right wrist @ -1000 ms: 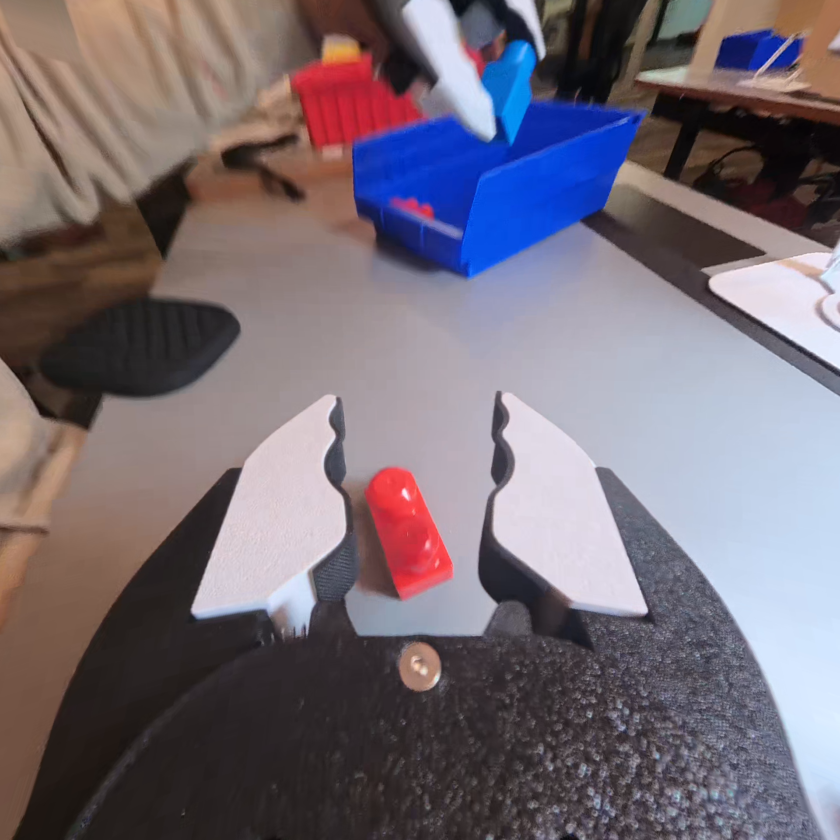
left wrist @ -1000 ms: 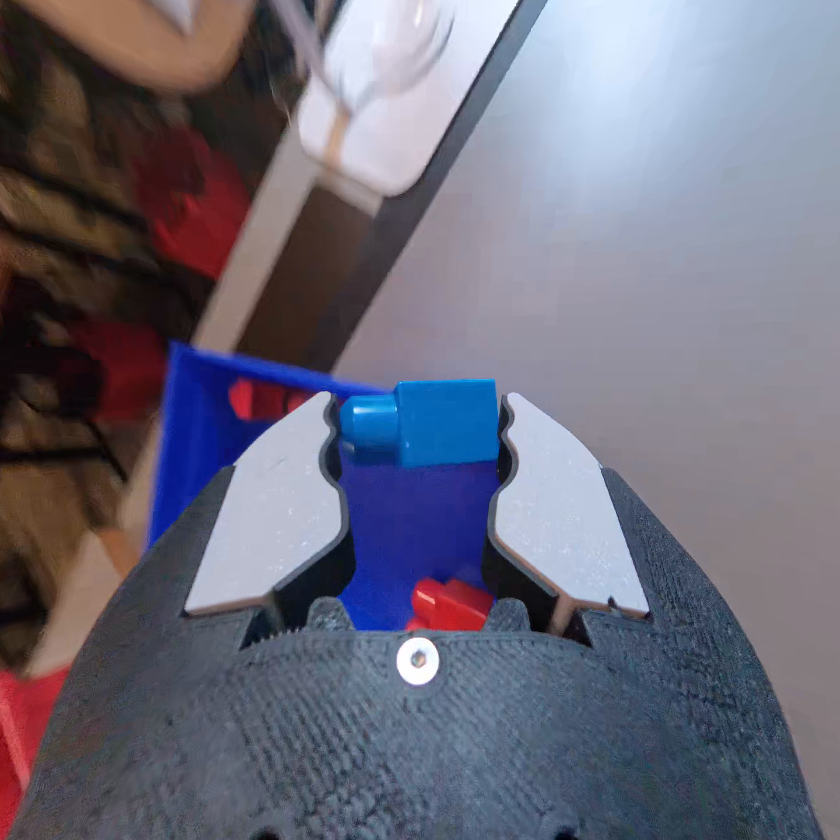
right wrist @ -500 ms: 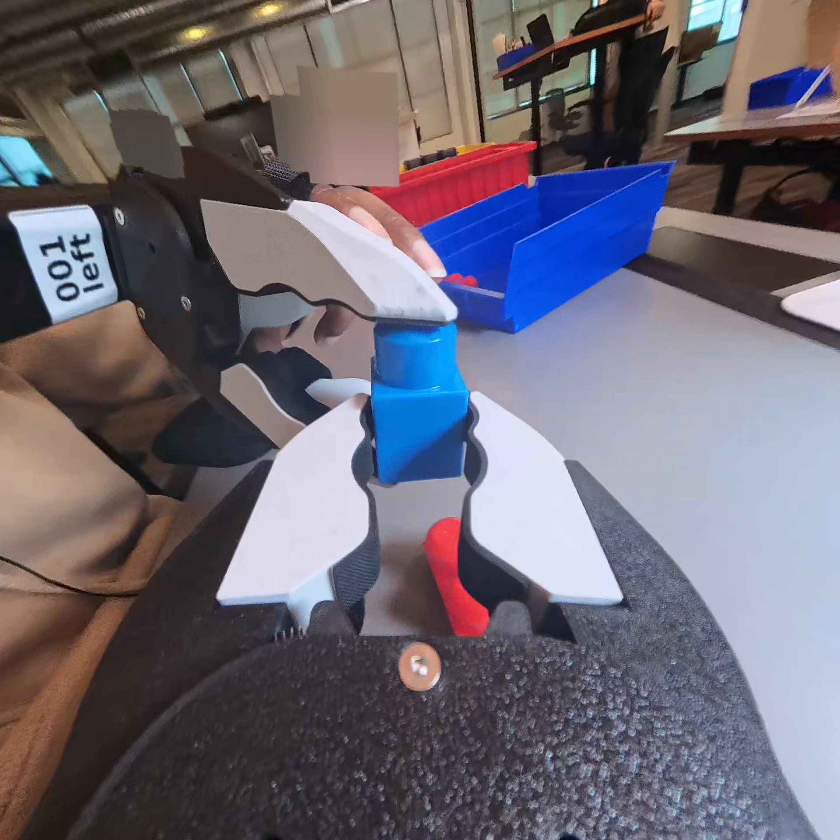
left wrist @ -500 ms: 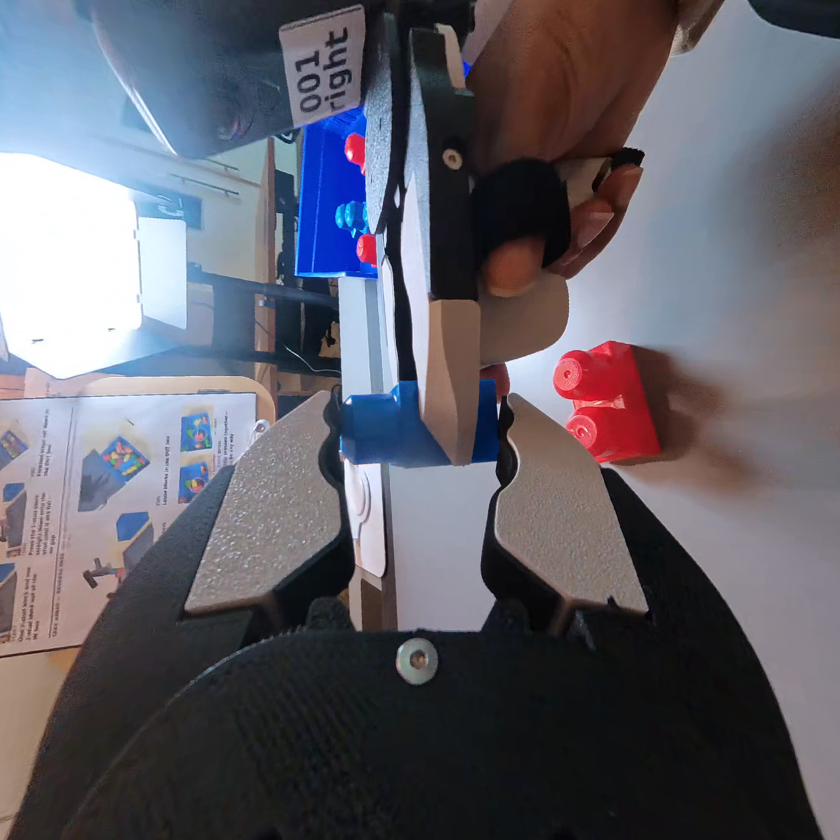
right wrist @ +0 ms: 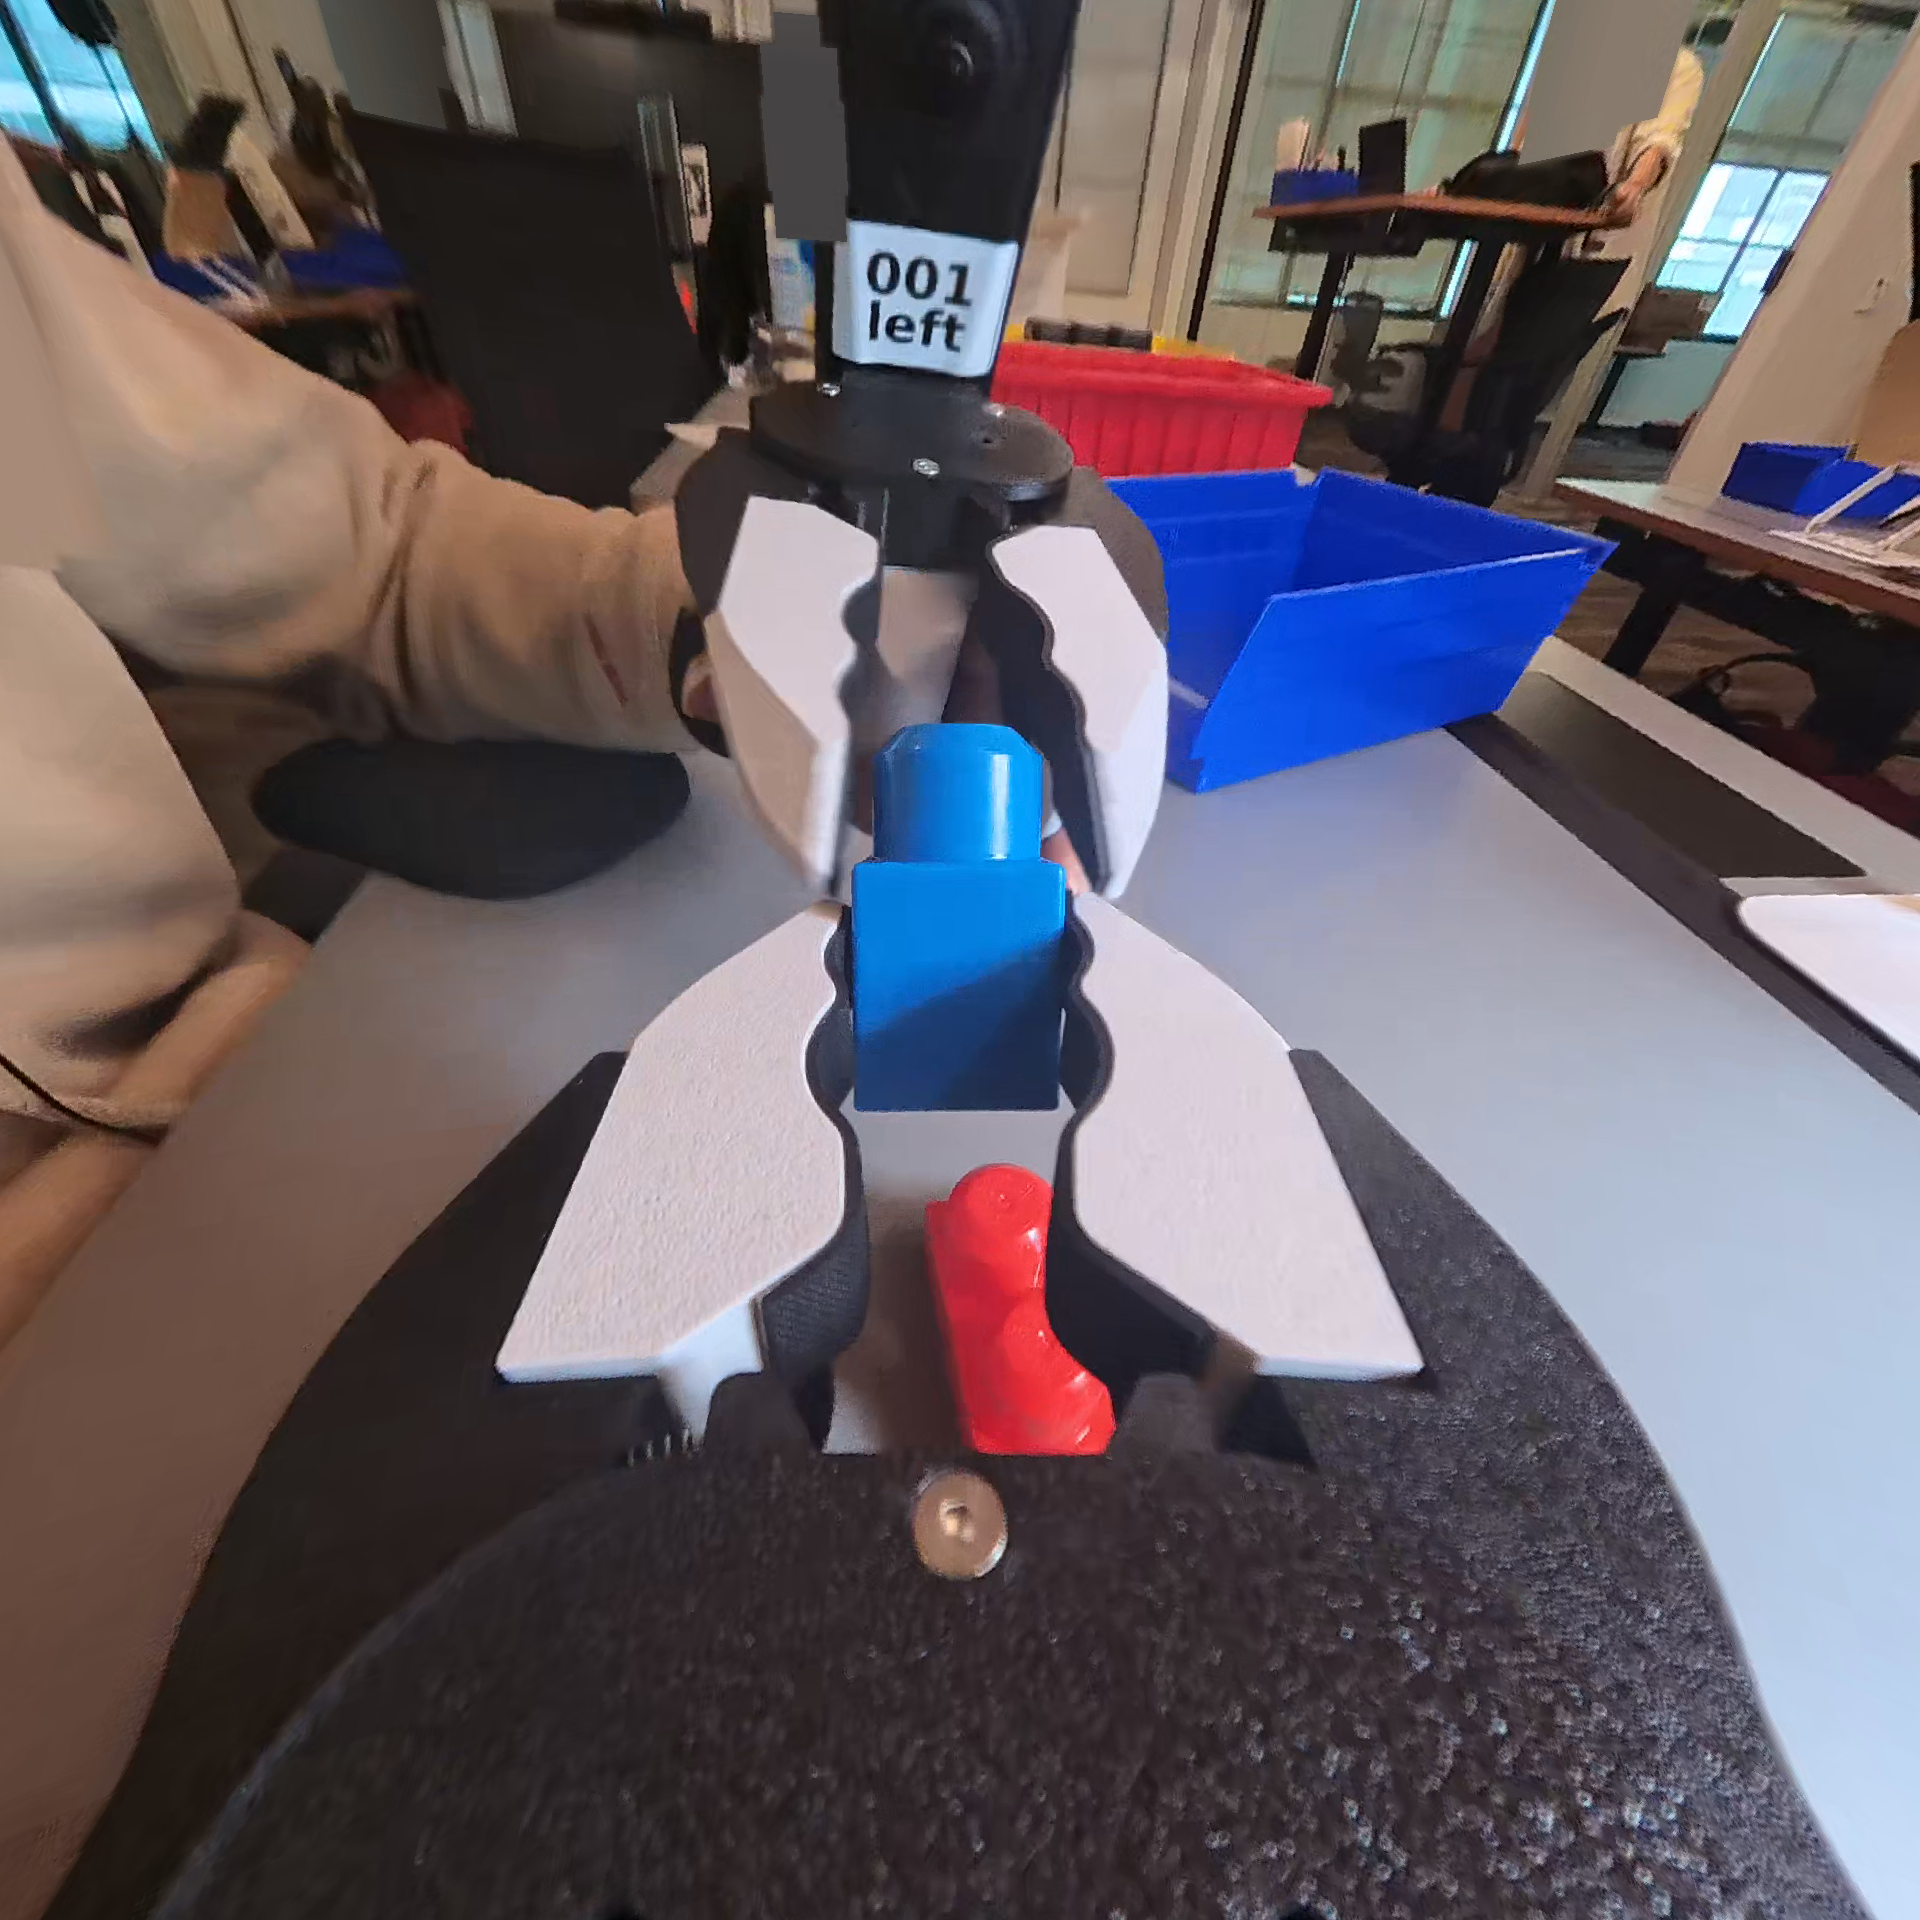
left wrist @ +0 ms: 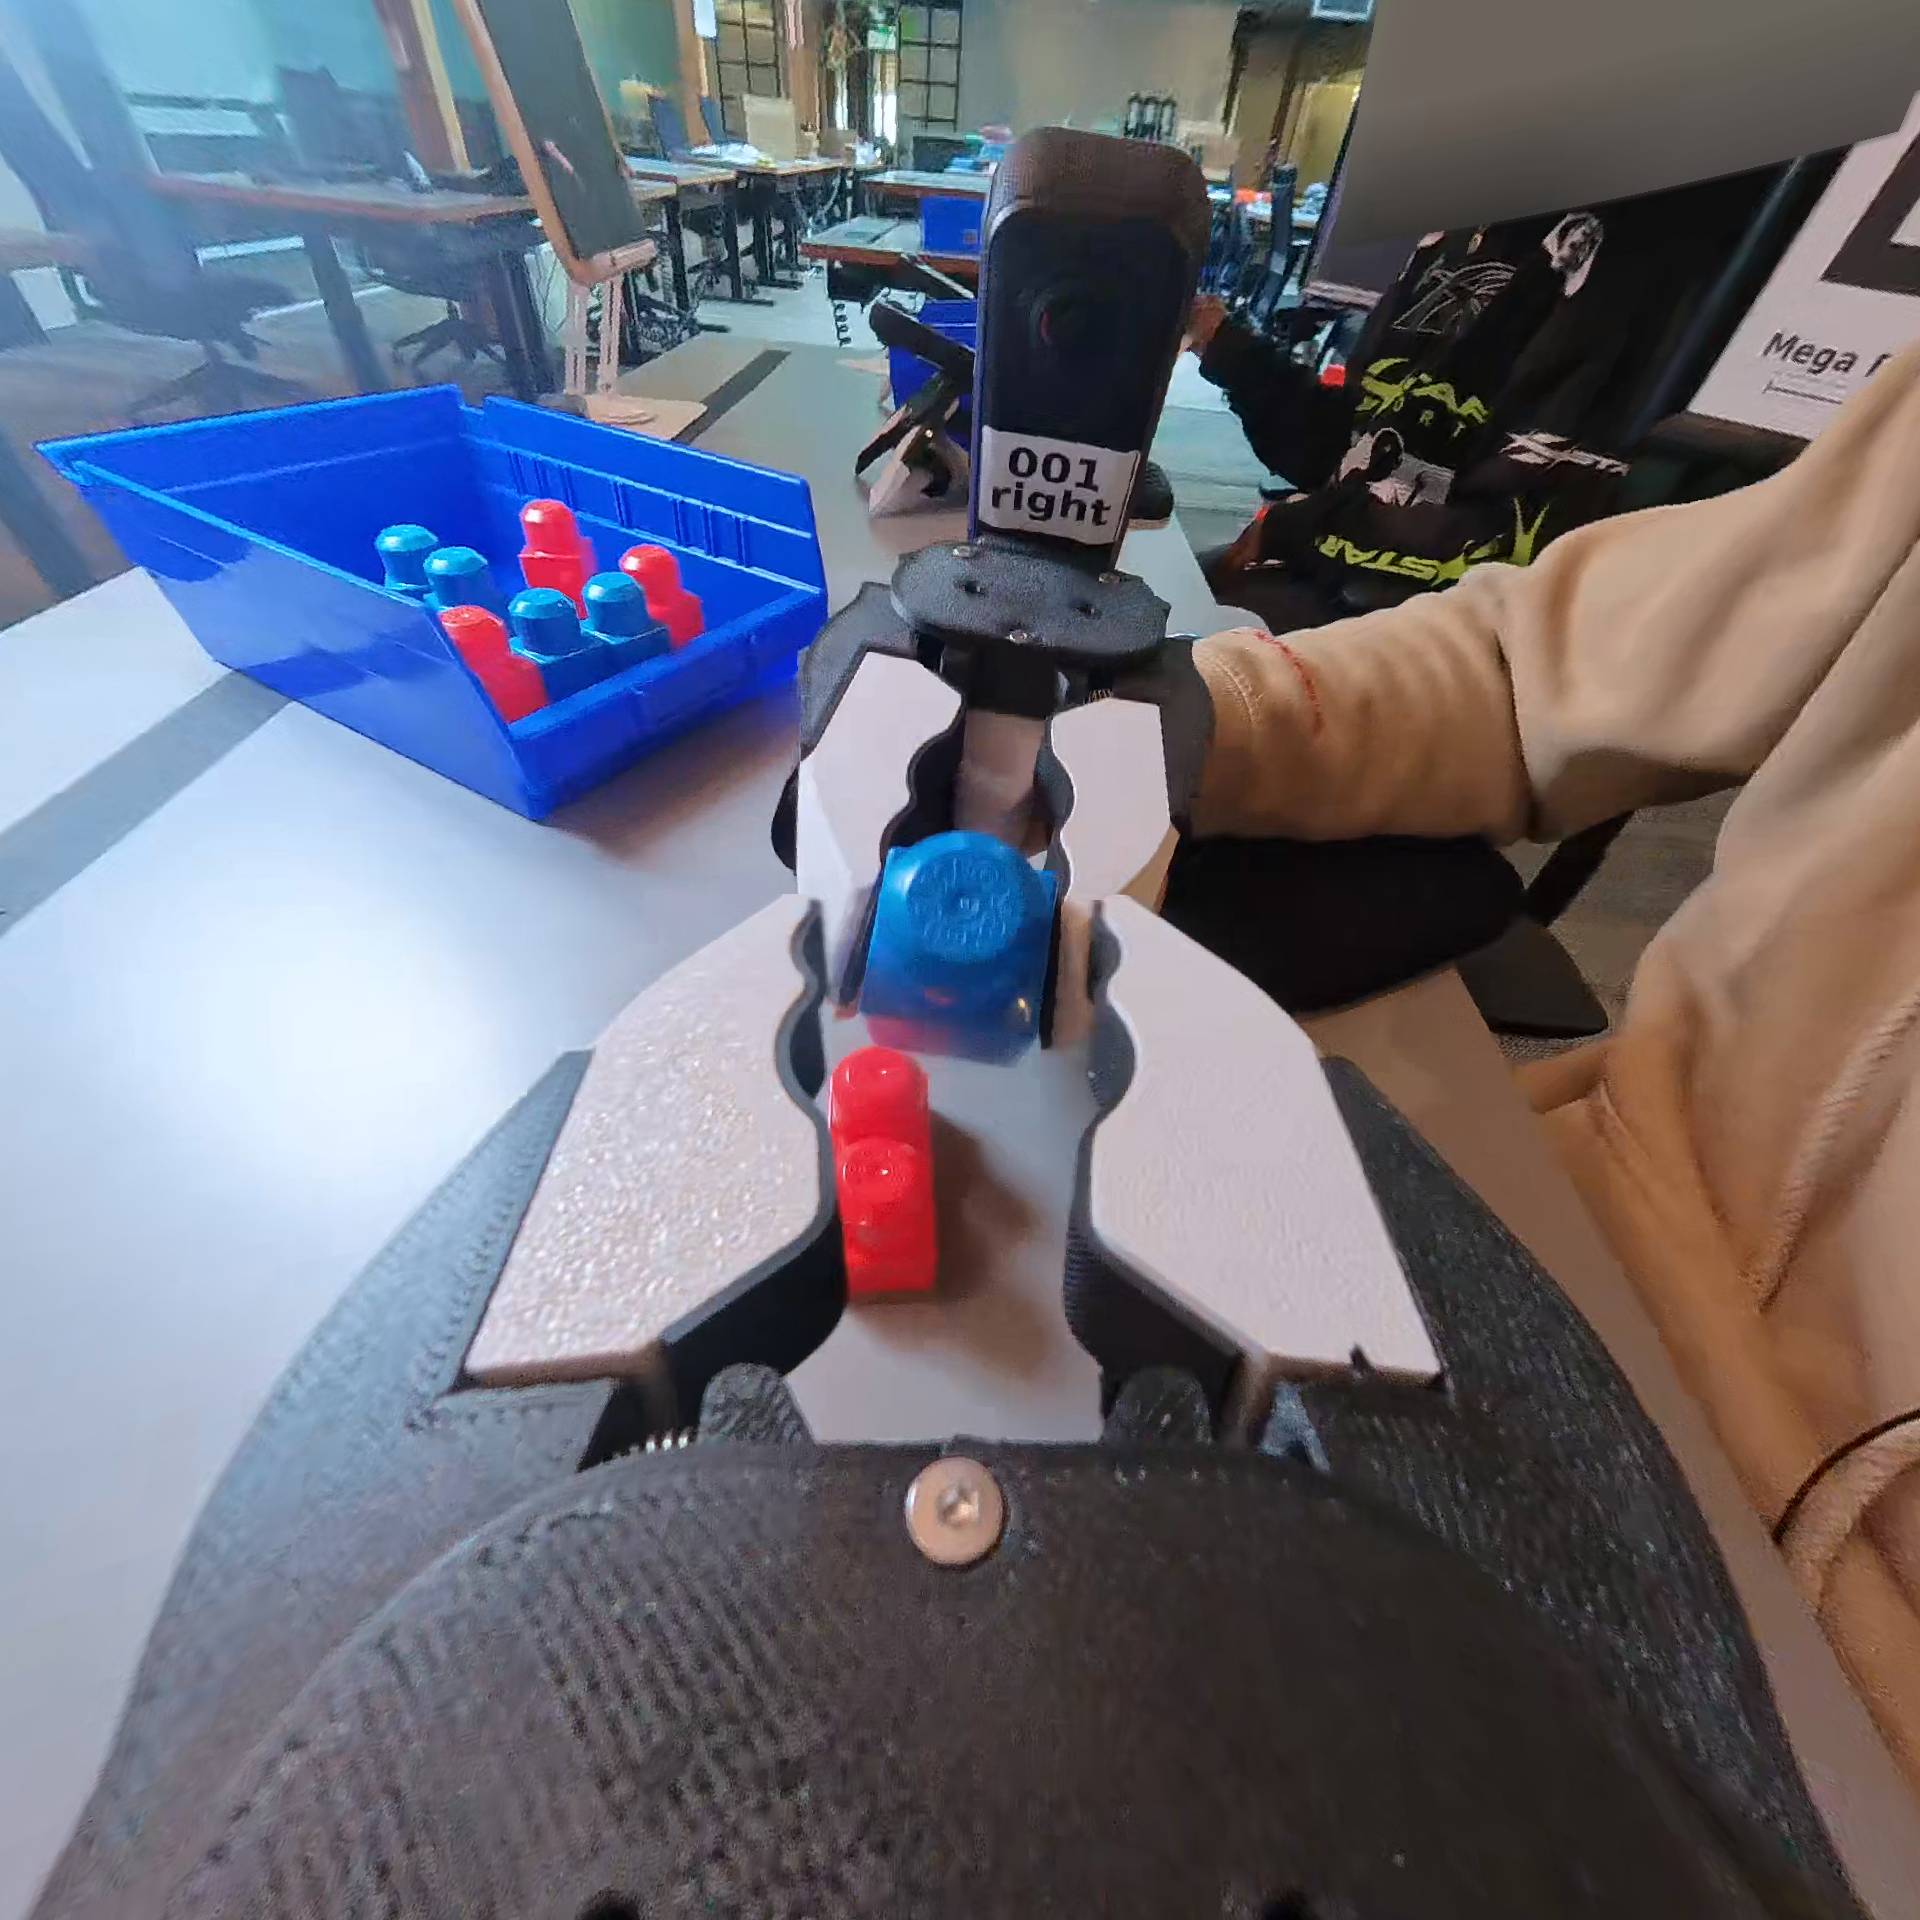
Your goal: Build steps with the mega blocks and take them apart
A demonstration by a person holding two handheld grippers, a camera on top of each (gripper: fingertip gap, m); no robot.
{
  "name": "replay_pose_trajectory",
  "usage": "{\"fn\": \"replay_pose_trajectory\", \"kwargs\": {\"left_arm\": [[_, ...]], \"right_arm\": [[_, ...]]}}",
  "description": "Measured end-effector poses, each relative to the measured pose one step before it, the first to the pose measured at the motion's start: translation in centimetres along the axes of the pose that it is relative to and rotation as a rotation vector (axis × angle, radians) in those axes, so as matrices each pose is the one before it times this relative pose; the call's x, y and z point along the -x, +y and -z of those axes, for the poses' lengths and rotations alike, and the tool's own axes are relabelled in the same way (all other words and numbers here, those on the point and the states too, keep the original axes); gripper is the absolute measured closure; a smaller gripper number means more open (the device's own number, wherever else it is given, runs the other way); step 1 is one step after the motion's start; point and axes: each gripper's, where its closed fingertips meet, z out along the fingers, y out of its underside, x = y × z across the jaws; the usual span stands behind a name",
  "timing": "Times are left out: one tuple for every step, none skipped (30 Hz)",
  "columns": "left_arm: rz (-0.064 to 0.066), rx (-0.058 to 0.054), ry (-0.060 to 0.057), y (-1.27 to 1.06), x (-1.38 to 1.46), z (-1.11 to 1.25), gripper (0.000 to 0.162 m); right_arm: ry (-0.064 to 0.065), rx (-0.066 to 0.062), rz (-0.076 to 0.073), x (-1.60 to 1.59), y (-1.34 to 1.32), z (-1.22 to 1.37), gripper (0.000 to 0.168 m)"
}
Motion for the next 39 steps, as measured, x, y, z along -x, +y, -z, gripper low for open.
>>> {"fn": "replay_pose_trajectory", "kwargs": {"left_arm": [[-0.0114, 0.0100, -0.0040, 0.438, 0.033, -0.104, 0.123], [-0.0208, 0.0136, -0.0115, 0.395, 0.160, -0.052, 0.123], [-0.0122, 0.0127, -0.0110, 0.259, 0.177, 0.013, 0.125], [-0.0044, 0.0112, -0.0068, 0.178, 0.113, 0.010, 0.128], [0.0016, 0.0096, -0.0064, 0.155, 0.112, -0.049, 0.129], [0.0044, 0.0128, -0.0009, 0.217, 0.034, -0.058, 0.129], [-0.0021, 0.0158, -0.0014, 0.280, 0.032, -0.058, 0.129], [-0.0082, 0.0180, -0.0063, 0.317, 0.065, -0.044, 0.129], [-0.0102, 0.0175, -0.0096, 0.255, 0.063, -0.046, 0.129], [-0.0080, 0.0175, -0.0054, 0.193, -0.030, -0.029, 0.129], [-0.0093, 0.0155, -0.0095, 0.101, 0.027, -0.006, 0.129], [-0.0154, 0.0229, -0.0166, 0.193, 0.086, -0.022, 0.129], [-0.0251, 0.0309, -0.0216, 0.300, 0.089, -0.059, 0.129], [-0.0345, 0.0417, -0.0282, 0.438, 0.104, -0.107, 0.129], [-0.0405, 0.0503, -0.0321, 0.554, 0.092, -0.172, 0.129], [-0.0377, 0.0264, -0.0193, 0.191, -0.118, -0.122, 0.129], [-0.0236, 0.0154, -0.0054, 0.025, -0.257, -0.089, 0.129], [-0.0066, -0.0011, 0.0060, -0.196, -0.311, 0.001, 0.129], [0.0019, -0.0135, 0.0104, -0.291, -0.229, 0.091, 0.130], [0.0034, -0.0199, 0.0054, -0.272, 0.001, 0.180, 0.130], [0.0081, -0.0397, 0.0065, -0.463, 0.072, 0.251, 0.130], [0.0213, -0.0568, 0.0095, -0.661, 0.112, 0.302, 0.129], [0.0418, -0.0632, 0.0208, -0.780, 0.061, 0.335, 0.124], [0.0566, -0.0553, 0.0281, -0.709, 0.046, 0.276, 0.114], [0.0517, -0.0424, 0.0282, -0.479, 0.074, 0.240, 0.105], [0.0390, -0.0292, 0.0166, -0.213, 0.208, 0.205, 0.100], [0.0237, -0.0081, 0.0022, 0.177, 0.349, 0.098, 0.100], [0.0078, 0.0053, -0.0062, 0.410, 0.357, -0.027, 0.099], [0.0010, 0.0100, -0.0076, 0.460, 0.273, -0.147, 0.099], [0.0030, 0.0057, -0.0033, 0.325, 0.094, -0.226, 0.099], [0.0051, -0.0032, 0.0014, 0.108, -0.065, -0.250, 0.099], [0.0041, -0.0110, 0.0062, -0.053, -0.200, -0.230, 0.099], [0.0017, -0.0129, 0.0103, -0.139, -0.286, -0.178, 0.101], [-0.0021, -0.0183, 0.0087, -0.227, -0.270, -0.074, 0.105], [-0.0087, -0.0224, 0.0065, -0.315, -0.249, 0.016, 0.111], [-0.0165, -0.0198, 0.0097, -0.310, -0.313, 0.102, 0.118], [-0.0247, 0.0017, 0.0101, -0.044, -0.315, 0.086, 0.125], [-0.0208, -0.0021, 0.0007, -0.104, -0.148, 0.056, 0.126], [-0.0035, 0.0014, 0.0005, -0.083, -0.088, 0.014, 0.126]], "right_arm": [[0.0029, 0.0198, 0.0093, 0.073, 0.412, -0.214, 0.132], [0.0094, 0.0169, 0.0042, -0.121, 0.371, -0.136, 0.132], [0.0135, 0.0115, -0.0006, -0.265, 0.304, -0.070, 0.132], [0.0068, 0.0089, -0.0063, -0.214, 0.224, -0.027, 0.132], [-0.0004, 0.0121, -0.0046, -0.069, 0.221, -0.046, 0.132], [0.0027, 0.0188, 0.0035, -0.023, 0.294, -0.061, 0.132], [0.0086, 0.0253, 0.0142, -0.053, 0.351, -0.073, 0.131], [0.0127, 0.0318, 0.0224, -0.072, 0.404, -0.109, 0.131], [0.0120, 0.0369, 0.0278, -0.042, 0.445, -0.103, 0.130], [0.0119, 0.0375, 0.0298, -0.012, 0.423, -0.094, 0.130], [0.0176, 0.0322, 0.0274, -0.063, 0.326, -0.081, 0.129], [0.0213, 0.0290, 0.0238, -0.119, 0.234, -0.081, 0.128], [0.0204, 0.0299, 0.0224, -0.105, 0.225, -0.082, 0.128], [0.0185, 0.0250, 0.0218, -0.073, 0.163, -0.072, 0.127], [0.0105, 0.0238, 0.0198, 0.035, 0.200, -0.091, 0.125], [-0.0032, 0.0207, 0.0146, 0.226, 0.204, -0.113, 0.125], [-0.0115, 0.0086, 0.0043, 0.315, 0.043, -0.105, 0.126], [-0.0097, 0.0022, -0.0015, 0.244, -0.084, -0.046, 0.128], [-0.0015, -0.0051, 0.0003, 0.065, -0.183, 0.067, 0.129], [0.0035, -0.0183, -0.0037, -0.078, -0.342, 0.168, 0.129], [0.0011, -0.0303, -0.0173, -0.157, -0.505, 0.258, 0.130], [0.0028, -0.0359, -0.0264, -0.270, -0.560, 0.330, 0.131], [0.0111, -0.0361, -0.0239, -0.410, -0.526, 0.362, 0.131], [0.0131, -0.0361, -0.0215, -0.491, -0.483, 0.381, 0.131], [0.0092, -0.0377, -0.0253, -0.451, -0.442, 0.363, 0.131], [0.0083, -0.0434, -0.0303, -0.452, -0.502, 0.326, 0.131], [0.0029, -0.0486, -0.0346, -0.369, -0.595, 0.325, 0.131], [-0.0057, -0.0469, -0.0364, -0.238, -0.594, 0.300, 0.131], [-0.0087, -0.0415, -0.0331, -0.141, -0.551, 0.268, 0.131], [-0.0119, -0.0341, -0.0260, -0.022, -0.454, 0.199, 0.131], [-0.0189, -0.0281, -0.0189, 0.172, -0.366, 0.115, 0.131], [-0.0239, -0.0254, -0.0139, 0.330, -0.304, 0.007, 0.131], [-0.0266, -0.0249, -0.0083, 0.450, -0.237, -0.081, 0.131], [-0.0276, -0.0210, -0.0038, 0.519, -0.117, -0.157, 0.131], [-0.0231, -0.0089, -0.0003, 0.485, 0.054, -0.200, 0.131], [-0.0163, -0.0079, 0.0016, 0.362, 0.049, -0.176, 0.131], [-0.0136, -0.0117, -0.0009, 0.274, -0.084, -0.089, 0.131], [-0.0110, -0.0073, -0.0033, 0.171, -0.077, -0.020, 0.131], [-0.0070, -0.0046, -0.0032, 0.082, -0.073, 0.022, 0.131]]}}
